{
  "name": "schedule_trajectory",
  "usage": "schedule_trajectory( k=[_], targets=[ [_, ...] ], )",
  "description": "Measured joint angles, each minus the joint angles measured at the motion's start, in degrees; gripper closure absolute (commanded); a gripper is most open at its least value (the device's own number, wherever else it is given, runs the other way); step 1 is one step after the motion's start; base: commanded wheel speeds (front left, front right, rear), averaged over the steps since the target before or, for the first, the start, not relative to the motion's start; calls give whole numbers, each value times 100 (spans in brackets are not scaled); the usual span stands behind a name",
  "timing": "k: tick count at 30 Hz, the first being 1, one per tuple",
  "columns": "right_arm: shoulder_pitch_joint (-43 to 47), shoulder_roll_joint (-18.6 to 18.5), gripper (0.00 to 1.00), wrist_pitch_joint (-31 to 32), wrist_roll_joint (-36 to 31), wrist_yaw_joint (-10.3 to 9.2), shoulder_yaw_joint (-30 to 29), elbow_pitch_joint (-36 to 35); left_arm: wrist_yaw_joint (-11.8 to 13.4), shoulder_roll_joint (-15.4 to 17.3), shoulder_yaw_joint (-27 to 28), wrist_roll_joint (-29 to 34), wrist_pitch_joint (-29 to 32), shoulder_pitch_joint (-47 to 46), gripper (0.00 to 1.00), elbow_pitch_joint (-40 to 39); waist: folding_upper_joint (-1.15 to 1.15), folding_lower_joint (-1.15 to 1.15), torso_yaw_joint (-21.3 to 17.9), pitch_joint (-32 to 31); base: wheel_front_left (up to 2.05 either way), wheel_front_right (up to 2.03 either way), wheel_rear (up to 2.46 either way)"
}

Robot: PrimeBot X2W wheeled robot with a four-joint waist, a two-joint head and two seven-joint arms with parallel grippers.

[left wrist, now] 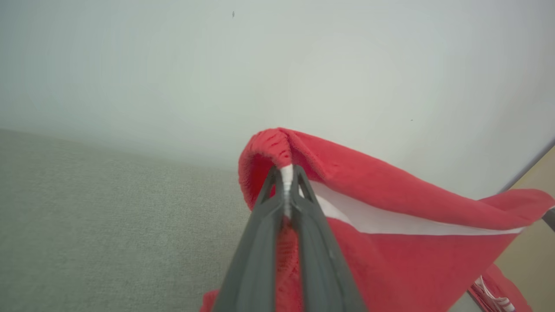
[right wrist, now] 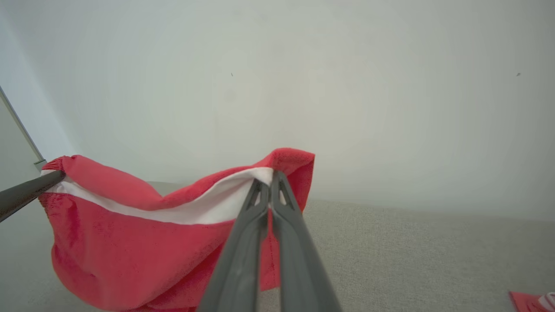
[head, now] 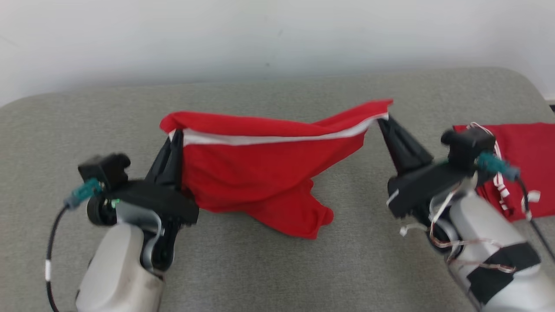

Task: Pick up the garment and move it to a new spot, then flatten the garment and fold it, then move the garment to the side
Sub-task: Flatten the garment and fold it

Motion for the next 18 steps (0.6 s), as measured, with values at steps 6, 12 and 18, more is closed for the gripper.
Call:
schedule_trajectory(
  k=[6, 12, 18],
  targets=[
    [-1077, 2, 100, 789, -169, 0, -31, -287, -25, 75, 59, -635, 665, -755, 100, -361, 0, 0, -250, 248, 0, 0, 0],
    [-2776, 248, 100, 1099, -380, 0, -35, 445, 31, 276, 534, -1276, 1176, -2121, 100, -341, 0, 0, -459, 848, 0, 0, 0],
    [-4349, 604, 100, 510, -793, 0, -377, 1317, 172, 430, 851, -1421, 1093, -3467, 100, -385, 1, 2, -623, 1586, 0, 0, 0]
  ],
)
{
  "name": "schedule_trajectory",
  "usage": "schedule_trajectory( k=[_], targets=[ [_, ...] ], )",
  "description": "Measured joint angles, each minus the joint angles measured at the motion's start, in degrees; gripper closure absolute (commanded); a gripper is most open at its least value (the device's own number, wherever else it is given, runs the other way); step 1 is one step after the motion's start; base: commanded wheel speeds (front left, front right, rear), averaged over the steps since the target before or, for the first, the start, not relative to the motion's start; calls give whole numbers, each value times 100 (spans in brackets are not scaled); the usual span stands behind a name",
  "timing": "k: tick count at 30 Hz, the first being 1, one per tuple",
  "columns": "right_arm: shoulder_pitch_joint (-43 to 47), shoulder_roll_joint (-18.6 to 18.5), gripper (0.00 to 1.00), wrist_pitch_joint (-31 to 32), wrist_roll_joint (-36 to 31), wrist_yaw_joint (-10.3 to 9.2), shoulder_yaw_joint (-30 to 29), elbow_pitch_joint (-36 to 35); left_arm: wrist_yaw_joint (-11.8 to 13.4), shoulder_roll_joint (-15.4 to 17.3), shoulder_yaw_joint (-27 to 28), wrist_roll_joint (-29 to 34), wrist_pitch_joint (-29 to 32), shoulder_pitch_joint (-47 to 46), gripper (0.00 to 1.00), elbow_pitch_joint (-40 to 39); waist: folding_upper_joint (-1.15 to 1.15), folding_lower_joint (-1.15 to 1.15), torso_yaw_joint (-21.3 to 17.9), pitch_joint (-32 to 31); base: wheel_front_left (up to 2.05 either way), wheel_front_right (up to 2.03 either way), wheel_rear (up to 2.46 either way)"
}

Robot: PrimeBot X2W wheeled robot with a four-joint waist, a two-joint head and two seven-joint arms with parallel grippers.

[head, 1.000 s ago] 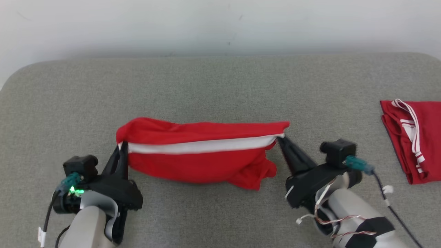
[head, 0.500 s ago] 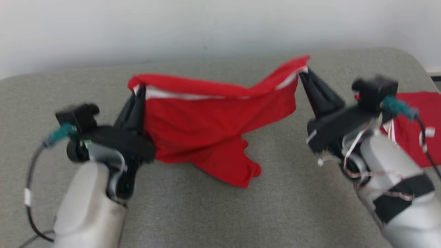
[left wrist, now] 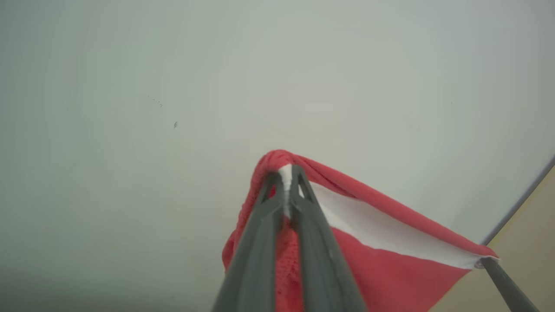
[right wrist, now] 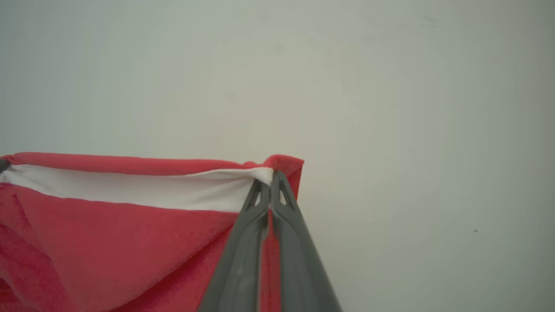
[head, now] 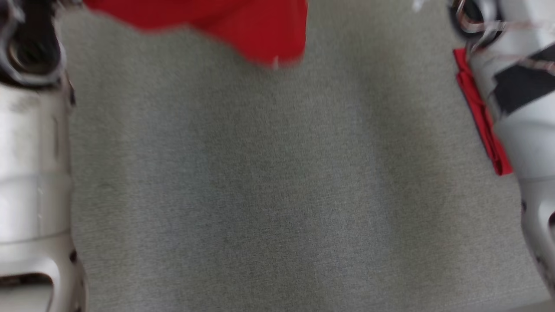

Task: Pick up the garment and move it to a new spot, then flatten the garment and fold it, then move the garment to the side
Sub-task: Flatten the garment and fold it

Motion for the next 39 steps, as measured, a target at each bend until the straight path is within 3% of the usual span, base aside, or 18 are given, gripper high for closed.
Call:
schedule_trajectory(
  k=[4, 9, 17, 28, 33, 39],
  targets=[
    [-726, 145, 100, -702, -379, 0, -580, 502, 29, -2, 149, -53, -392, -654, 100, -68, 0, 1, -76, 471, 0, 0, 0],
    [-1031, 368, 100, -964, -884, 2, -1034, 929, -73, -46, 185, -112, -802, -905, 100, 20, 0, 0, -123, 955, 0, 0, 0],
    [-13, 450, 100, -1018, -946, 2, -397, 1372, -180, -101, -83, -277, -1337, 347, 100, 501, 1, 0, -89, 1239, 0, 0, 0],
    [2308, -409, 100, -832, 12, 2, 434, 409, -212, -219, -664, -772, -1535, 2802, 100, -209, -1, -3, 1, 406, 0, 0, 0],
    [3602, -880, 100, -202, 287, 8, 430, -328, -214, -247, -883, -478, -1534, 3808, 100, -231, -2, -3, 48, -140, 0, 0, 0],
    [5074, -1090, 100, 1031, 448, 7, 71, -1418, -212, -156, -1289, -333, -1457, 4841, 100, -143, -2, -4, 71, -798, 0, 0, 0]
  ],
)
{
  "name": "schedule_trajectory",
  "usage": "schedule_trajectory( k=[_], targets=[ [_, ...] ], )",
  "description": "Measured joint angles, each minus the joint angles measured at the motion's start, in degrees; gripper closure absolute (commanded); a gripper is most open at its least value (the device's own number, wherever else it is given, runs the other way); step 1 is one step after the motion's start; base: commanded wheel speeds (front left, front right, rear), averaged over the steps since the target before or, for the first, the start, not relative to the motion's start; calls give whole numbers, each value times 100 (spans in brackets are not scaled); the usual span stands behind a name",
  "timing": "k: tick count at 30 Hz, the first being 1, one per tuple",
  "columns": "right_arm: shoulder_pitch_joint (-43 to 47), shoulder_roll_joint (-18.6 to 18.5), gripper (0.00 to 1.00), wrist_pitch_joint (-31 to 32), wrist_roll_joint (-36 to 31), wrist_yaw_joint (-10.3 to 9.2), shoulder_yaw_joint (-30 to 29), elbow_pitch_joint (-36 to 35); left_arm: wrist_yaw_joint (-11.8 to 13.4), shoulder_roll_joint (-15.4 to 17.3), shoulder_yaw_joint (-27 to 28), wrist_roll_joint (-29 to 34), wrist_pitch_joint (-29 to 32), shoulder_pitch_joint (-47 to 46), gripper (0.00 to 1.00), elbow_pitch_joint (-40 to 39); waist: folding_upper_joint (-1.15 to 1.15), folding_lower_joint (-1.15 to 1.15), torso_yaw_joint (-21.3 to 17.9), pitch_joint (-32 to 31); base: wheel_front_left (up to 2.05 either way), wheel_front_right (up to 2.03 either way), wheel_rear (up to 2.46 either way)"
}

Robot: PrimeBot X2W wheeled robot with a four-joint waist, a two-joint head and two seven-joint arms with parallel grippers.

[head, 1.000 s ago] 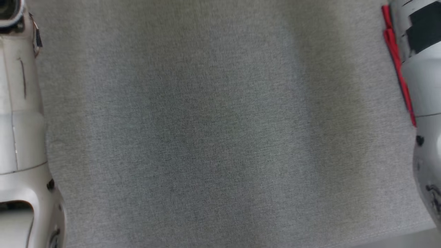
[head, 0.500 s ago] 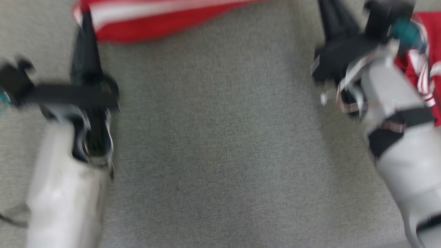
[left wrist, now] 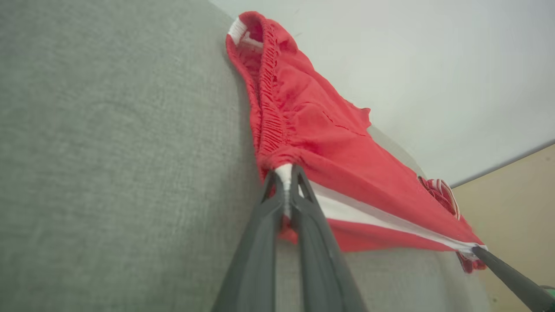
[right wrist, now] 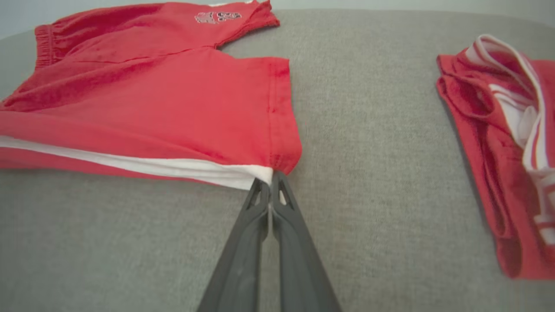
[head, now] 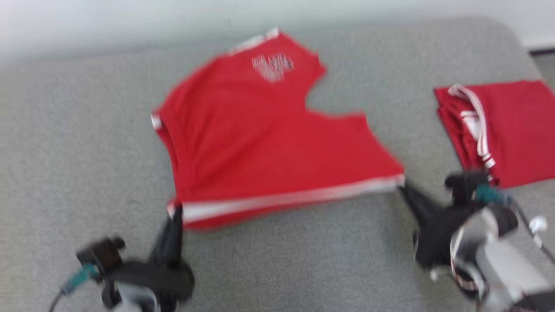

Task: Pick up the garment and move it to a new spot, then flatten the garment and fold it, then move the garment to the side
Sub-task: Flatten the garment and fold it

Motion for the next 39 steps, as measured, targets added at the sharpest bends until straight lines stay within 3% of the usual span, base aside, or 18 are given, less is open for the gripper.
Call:
schedule_trajectory(
  k=[1, 8, 19, 23, 26, 33, 39],
  targets=[
    [519, -25, 100, 535, -7, -1, -138, -366, 0, 67, -112, -26, 133, 333, 100, -34, 0, 0, 0, -206, 0, 0, 0],
    [2353, 1, 100, 2267, -244, -2, -948, -1745, 67, 328, -383, -144, 732, 1473, 100, -449, 0, 0, 10, -804, 0, 0, 0],
    [3989, 328, 100, 4188, -723, -5, -1956, -3701, 428, 657, -748, -188, 1619, 2610, 100, -1648, 0, 1, 174, -1121, 0, 0, 0],
    [3797, 369, 100, 4172, -958, -5, -2096, -4084, 512, 623, -749, -188, 1616, 2605, 100, -2023, 1, 1, 248, -1110, 0, 0, 0],
    [3275, 257, 100, 3989, -1068, -5, -2020, -3989, 553, 503, -728, -205, 1580, 2348, 100, -2114, 1, 2, 293, -1062, 0, 0, 0],
    [1770, -209, 100, 3348, -1121, -5, -1486, -2964, 563, 225, -744, -180, 1550, 1500, 100, -1879, 1, 3, 427, -885, 0, 0, 0],
    [415, -307, 100, 2642, -1098, -5, -840, -1775, 713, -24, -667, -88, 1300, 753, 100, -1392, 2, 3, 572, -637, 0, 0, 0]
  ],
)
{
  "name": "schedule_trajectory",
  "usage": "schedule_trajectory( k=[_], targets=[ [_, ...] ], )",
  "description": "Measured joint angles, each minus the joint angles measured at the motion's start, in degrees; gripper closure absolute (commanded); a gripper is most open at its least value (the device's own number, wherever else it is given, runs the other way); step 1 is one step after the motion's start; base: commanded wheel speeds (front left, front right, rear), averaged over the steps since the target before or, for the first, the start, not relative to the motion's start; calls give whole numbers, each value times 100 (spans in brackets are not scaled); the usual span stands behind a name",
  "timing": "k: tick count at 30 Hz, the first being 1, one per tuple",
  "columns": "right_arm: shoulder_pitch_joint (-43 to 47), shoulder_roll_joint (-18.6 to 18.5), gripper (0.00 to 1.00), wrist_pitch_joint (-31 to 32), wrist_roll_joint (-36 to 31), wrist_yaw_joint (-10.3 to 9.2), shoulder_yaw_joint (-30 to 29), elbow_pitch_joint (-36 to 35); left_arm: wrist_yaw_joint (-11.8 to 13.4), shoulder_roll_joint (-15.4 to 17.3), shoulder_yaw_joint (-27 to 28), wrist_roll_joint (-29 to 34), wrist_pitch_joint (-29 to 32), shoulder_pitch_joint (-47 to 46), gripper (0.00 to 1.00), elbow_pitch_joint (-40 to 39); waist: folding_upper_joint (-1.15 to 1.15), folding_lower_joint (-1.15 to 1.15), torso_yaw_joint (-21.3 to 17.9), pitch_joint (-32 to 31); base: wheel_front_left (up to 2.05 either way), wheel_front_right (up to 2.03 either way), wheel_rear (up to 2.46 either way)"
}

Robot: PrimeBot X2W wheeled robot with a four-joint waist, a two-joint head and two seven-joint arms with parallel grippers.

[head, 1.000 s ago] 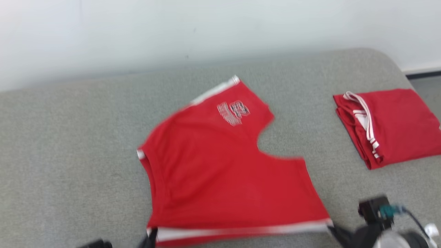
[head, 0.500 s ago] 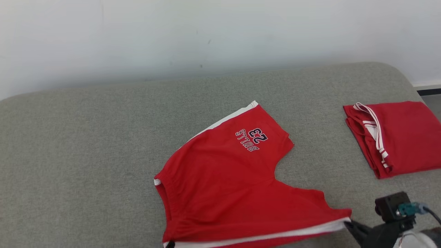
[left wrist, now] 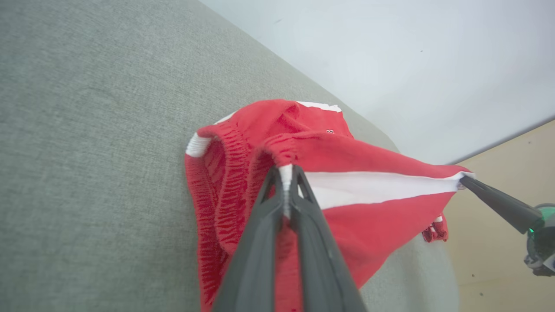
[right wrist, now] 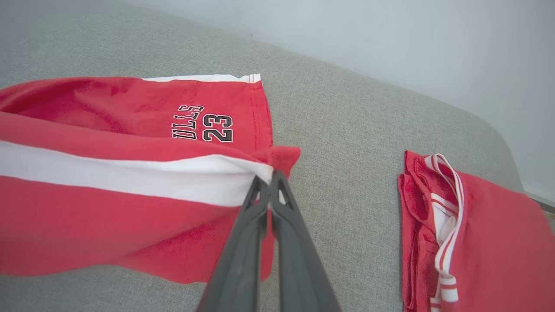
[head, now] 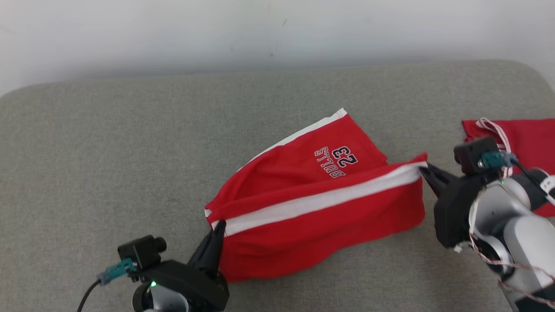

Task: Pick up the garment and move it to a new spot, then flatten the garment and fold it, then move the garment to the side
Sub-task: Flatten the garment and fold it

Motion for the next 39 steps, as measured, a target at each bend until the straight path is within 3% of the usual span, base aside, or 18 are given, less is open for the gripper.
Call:
schedule_trajectory(
  k=[12, 26, 27, 28, 29, 34, 39],
  targets=[
    [-2074, 294, 100, -1099, 1, 0, 949, 2319, 260, -280, -18, 73, -520, -1224, 100, 977, 0, 1, 344, 577, 0, 0, 0],
    [-3271, 660, 100, -1991, -144, 0, 1258, 4000, 199, -356, -361, -197, -1004, -2101, 100, 1674, 1, 0, 703, 1083, 0, 0, 0],
    [-3327, 679, 71, -2059, -144, 0, 1271, 4081, 193, -357, -392, -215, -1047, -2126, 67, 1692, 1, 0, 717, 1093, 0, 0, 0],
    [-3371, 694, 16, -2108, -143, 0, 1287, 4153, 193, -357, -419, -216, -1109, -2146, 33, 1696, 1, 0, 727, 1099, 0, 0, 0],
    [-3405, 713, 0, -2172, -140, 0, 1293, 4225, 192, -357, -450, -215, -1149, -2175, 0, 1703, 1, 0, 733, 1098, 0, 0, 0],
    [-3489, 814, 0, -2443, 85, 0, 1299, 4464, 191, -366, -452, -20, -1340, -2214, 0, 1723, 0, -1, 734, 999, 0, 0, 0],
    [-3479, 797, 0, -2461, 364, 0, 1377, 4607, 181, -302, 43, 566, -1386, -1980, 0, 1358, 0, -1, 710, 821, 0, 0, 0]
  ],
)
